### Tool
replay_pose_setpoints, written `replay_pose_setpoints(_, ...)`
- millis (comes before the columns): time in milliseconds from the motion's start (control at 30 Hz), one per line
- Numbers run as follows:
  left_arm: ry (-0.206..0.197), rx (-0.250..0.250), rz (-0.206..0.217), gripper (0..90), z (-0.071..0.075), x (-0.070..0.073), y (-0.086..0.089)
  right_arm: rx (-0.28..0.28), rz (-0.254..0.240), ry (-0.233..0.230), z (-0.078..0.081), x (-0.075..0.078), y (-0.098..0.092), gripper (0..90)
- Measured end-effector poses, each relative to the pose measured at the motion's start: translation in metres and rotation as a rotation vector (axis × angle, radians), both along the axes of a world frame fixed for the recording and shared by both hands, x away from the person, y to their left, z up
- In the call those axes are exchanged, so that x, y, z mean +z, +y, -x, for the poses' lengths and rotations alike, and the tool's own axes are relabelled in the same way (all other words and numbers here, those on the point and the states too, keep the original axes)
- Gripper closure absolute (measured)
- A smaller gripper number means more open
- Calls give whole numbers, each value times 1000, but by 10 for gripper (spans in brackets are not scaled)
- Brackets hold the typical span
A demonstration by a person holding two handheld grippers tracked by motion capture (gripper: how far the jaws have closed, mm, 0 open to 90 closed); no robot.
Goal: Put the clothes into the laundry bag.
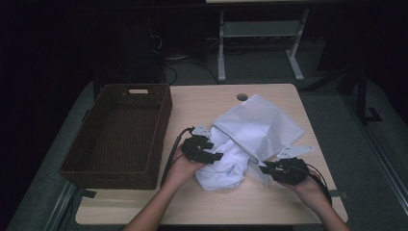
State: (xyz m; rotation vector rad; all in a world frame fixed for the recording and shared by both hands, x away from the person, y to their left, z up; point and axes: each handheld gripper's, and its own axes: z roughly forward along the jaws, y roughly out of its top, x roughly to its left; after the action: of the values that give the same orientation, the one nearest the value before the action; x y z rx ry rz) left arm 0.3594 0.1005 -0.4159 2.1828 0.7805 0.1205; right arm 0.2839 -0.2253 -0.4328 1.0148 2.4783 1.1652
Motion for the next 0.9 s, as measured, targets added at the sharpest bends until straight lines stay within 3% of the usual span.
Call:
replay_pose_setpoints(100, 8, 46, 34, 406, -11, 2, 15, -9, -2, -4, 0, 1, -5, 705)
replay_pose_setpoints(333, 5, 88, -2, 408, -33, -9, 13, -19, -49, -47, -6, 17, -2, 588)
replay_pose_setpoints(367, 23, 98, -1, 410, -42, -15, 11, -10, -61, -69, -13, 24, 4, 580)
replay_pose_setpoints(533, 38, 89, 7, 453, -56, -28, 4, 20, -79, -107, -44, 41, 36, 578)
replay_pose_setpoints(633, 45, 72, 8, 542, -59, -34, 1, 39, -64, -115, -66, 42, 62, 581)
replay_pose_setpoints(800, 41, 34, 9, 850, -56, -38, 1, 45, -28, -107, -93, 37, 90, 608)
replay_pose_setpoints(900, 41, 13, 5, 888, -50, -36, 0, 34, 15, -87, -103, 30, 97, 665)
